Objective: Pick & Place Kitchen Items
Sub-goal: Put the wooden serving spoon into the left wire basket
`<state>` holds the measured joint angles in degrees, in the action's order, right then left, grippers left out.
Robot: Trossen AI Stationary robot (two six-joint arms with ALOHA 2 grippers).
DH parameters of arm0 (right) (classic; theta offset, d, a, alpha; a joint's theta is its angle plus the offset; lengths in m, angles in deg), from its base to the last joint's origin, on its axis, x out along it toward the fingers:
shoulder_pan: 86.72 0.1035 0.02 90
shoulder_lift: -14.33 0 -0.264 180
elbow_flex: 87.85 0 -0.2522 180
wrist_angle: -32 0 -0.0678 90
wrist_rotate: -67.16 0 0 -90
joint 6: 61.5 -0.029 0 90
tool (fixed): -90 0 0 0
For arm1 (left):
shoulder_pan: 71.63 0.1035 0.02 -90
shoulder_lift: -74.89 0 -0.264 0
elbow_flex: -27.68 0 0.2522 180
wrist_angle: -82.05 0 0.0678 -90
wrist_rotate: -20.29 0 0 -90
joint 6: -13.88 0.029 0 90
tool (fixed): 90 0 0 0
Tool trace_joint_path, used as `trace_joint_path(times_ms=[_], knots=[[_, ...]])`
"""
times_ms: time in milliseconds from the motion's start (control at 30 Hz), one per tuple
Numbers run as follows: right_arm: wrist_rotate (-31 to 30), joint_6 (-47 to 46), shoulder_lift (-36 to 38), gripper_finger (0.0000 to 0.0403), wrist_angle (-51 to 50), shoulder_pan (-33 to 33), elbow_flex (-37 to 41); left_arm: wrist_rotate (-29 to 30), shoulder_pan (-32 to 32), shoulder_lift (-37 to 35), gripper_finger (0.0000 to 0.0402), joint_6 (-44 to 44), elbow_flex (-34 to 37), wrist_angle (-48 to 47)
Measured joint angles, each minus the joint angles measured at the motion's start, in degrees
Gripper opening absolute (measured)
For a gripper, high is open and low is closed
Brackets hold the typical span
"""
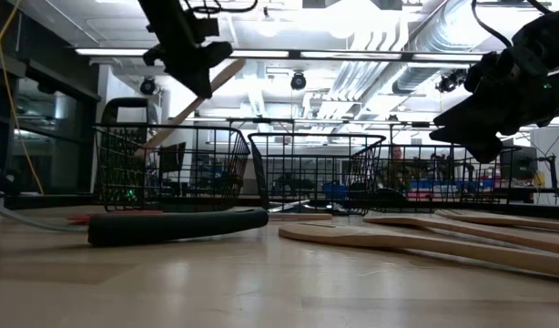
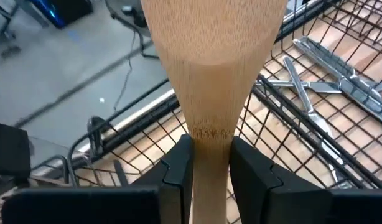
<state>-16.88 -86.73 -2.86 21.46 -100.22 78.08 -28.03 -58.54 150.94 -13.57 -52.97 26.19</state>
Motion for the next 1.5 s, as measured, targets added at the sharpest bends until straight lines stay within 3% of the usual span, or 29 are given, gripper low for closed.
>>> trace_joint_path(times_ms=[133,433,1500], knots=[[0.00,0.01,0.00,0.0151,0.00,-0.01,0.01,-4.91,3.77,2.00,0.0077,-0.22,0.00,-1.50],[0.00,0.01,0.02,0.0151,0.01,0.00,0.01,-7.94,8.32,6.55,0.0079,-0.07,-0.01,-1.81],[0.00,0.01,0.01,0.0151,0.00,-0.02,0.00,-9.57,8.30,8.19,0.0080,-3.23,-0.01,-1.32]])
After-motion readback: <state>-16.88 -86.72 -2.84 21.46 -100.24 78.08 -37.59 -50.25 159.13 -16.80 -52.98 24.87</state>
